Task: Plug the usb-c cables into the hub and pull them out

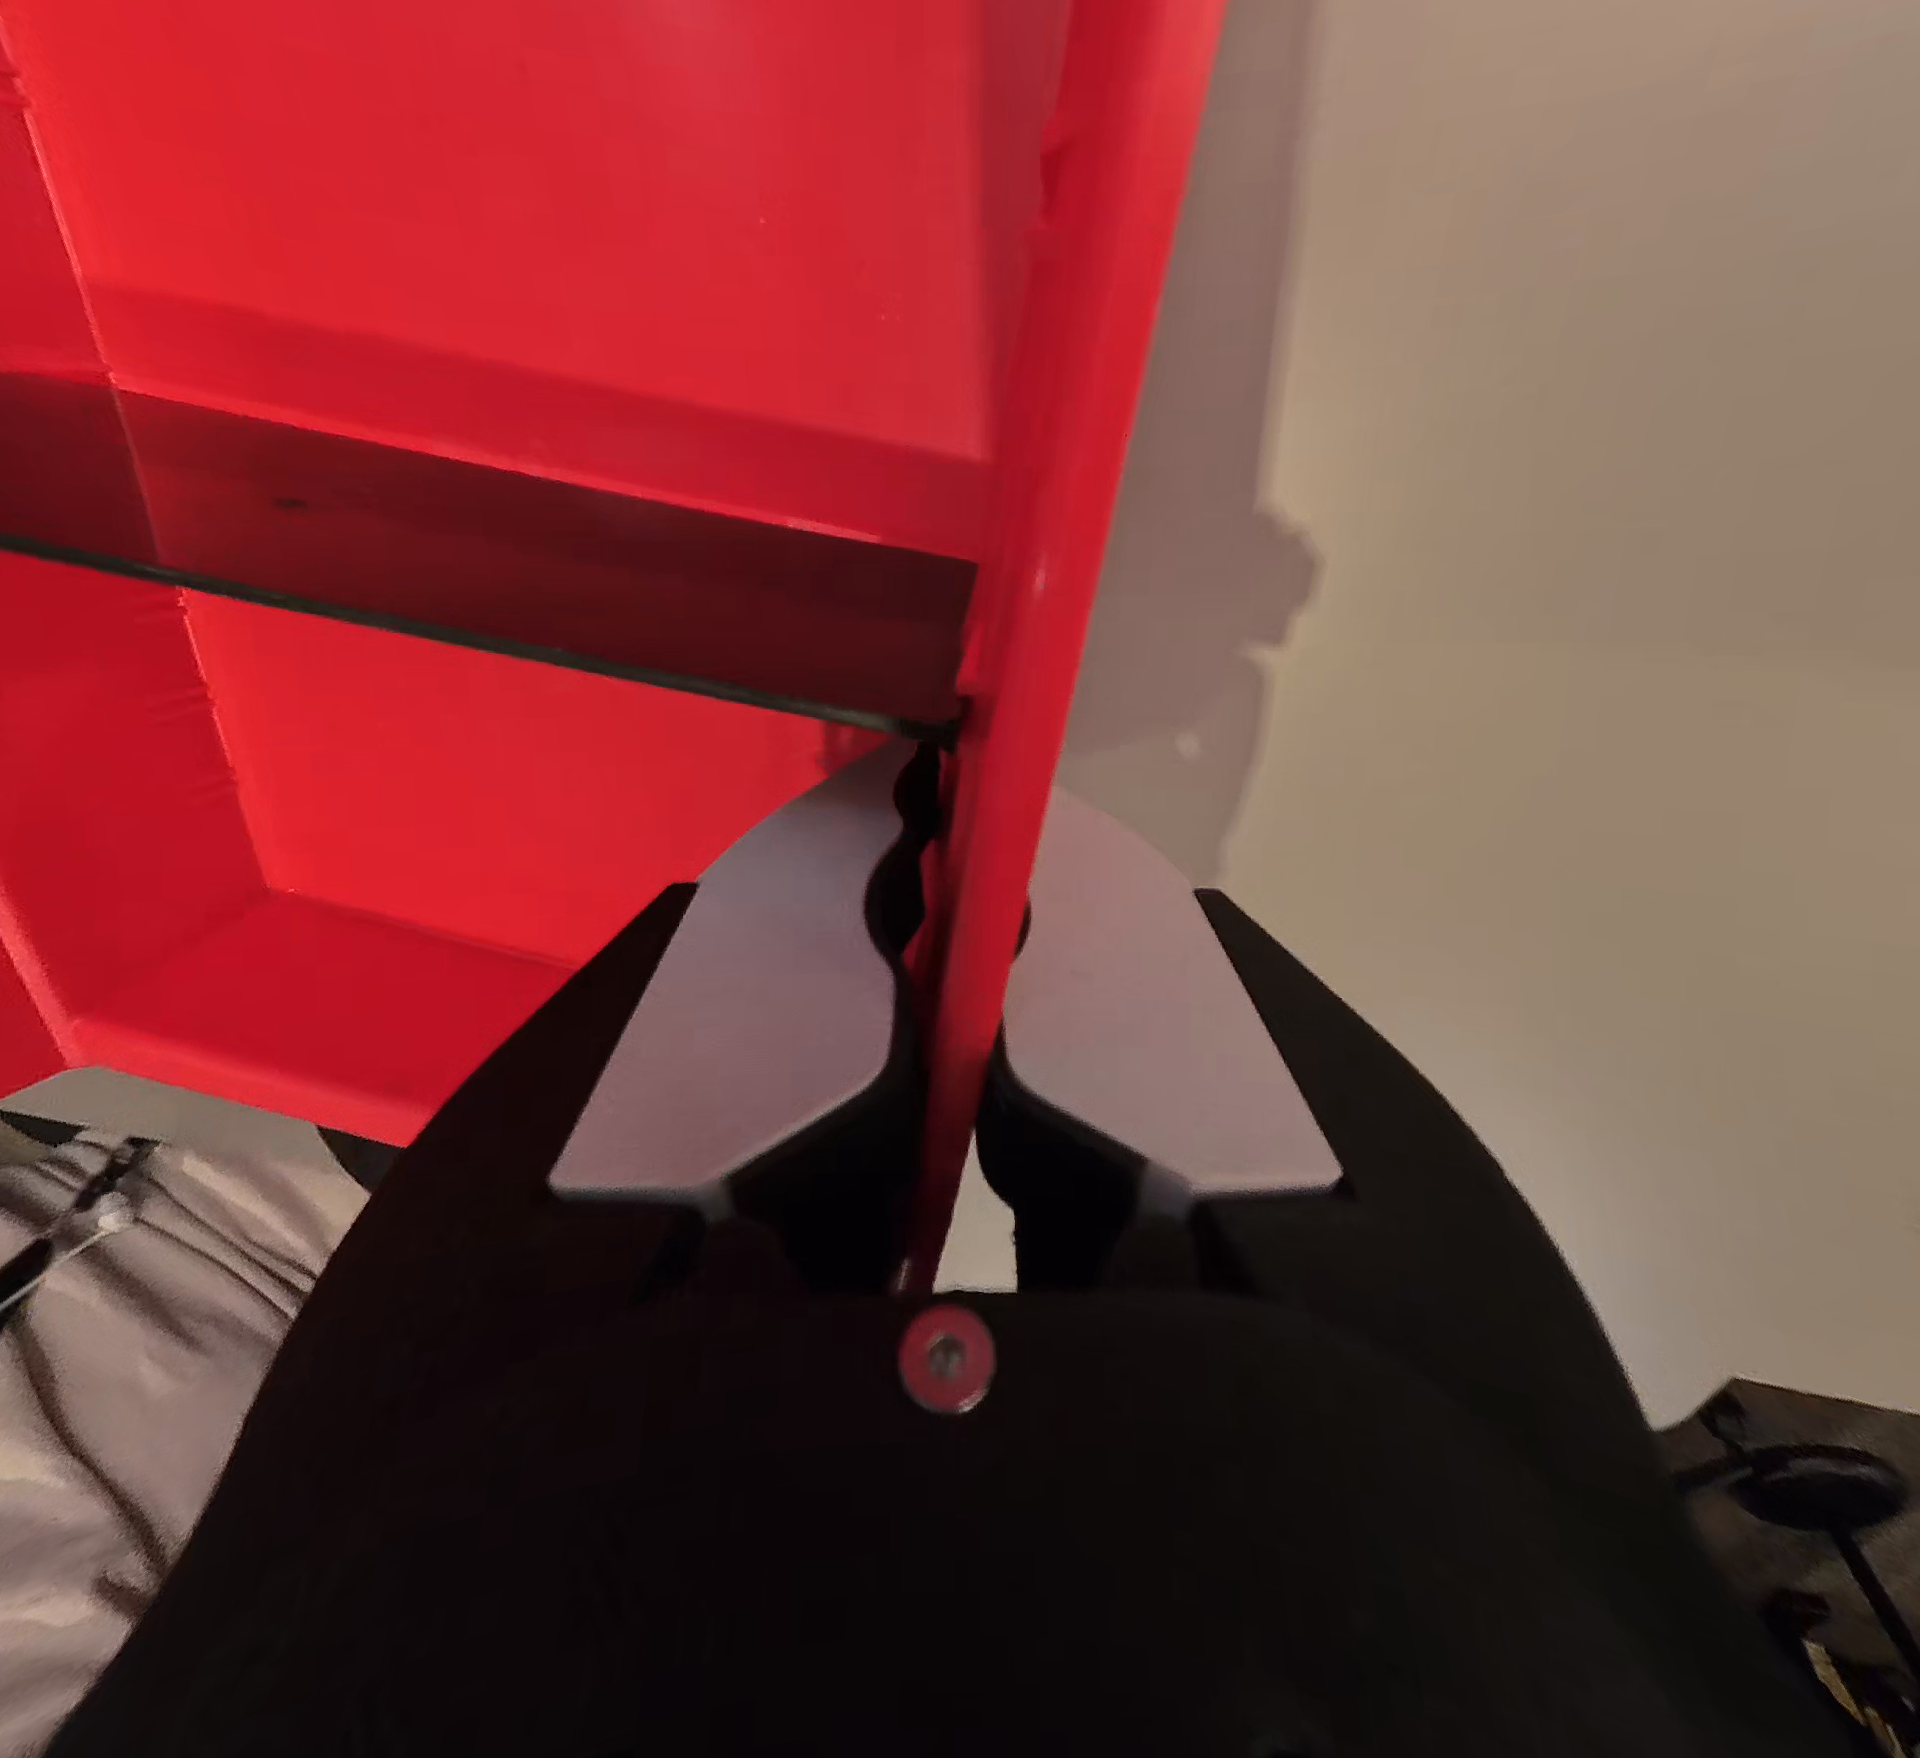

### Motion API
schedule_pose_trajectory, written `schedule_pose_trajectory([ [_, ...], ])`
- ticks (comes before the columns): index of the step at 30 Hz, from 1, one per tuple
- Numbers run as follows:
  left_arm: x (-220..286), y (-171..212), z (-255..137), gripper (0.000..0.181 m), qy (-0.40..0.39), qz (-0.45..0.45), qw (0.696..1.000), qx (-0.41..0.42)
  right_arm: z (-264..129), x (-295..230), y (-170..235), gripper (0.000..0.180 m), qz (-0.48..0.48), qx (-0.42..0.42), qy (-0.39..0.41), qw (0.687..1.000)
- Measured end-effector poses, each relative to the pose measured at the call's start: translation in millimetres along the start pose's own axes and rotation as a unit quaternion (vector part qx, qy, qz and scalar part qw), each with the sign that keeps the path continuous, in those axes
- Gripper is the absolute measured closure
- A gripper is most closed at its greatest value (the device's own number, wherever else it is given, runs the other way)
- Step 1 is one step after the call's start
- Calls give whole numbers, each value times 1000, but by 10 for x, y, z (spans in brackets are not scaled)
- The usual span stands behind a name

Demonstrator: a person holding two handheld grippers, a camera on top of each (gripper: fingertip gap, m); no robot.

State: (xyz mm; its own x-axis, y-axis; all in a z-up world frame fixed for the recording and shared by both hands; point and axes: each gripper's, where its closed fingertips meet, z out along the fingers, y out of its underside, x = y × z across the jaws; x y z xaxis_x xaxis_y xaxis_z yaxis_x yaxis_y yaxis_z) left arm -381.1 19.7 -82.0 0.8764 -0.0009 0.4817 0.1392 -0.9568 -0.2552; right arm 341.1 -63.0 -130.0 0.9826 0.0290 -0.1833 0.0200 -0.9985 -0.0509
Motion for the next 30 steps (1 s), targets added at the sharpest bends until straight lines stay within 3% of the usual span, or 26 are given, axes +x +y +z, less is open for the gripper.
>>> schedule_pose_trajectory([
  [6,-29,136,-64,164,53,-67,996,-9,124,-114,-238,174,0,12,2,1000],
  [11,167,198,29,161,105,-69,991,-40,155,-159,-378,175,-15,15,7,1000],
  [30,142,193,23,165,82,-24,995,-45,178,-231,-511,175,-24,14,11,1000],
])
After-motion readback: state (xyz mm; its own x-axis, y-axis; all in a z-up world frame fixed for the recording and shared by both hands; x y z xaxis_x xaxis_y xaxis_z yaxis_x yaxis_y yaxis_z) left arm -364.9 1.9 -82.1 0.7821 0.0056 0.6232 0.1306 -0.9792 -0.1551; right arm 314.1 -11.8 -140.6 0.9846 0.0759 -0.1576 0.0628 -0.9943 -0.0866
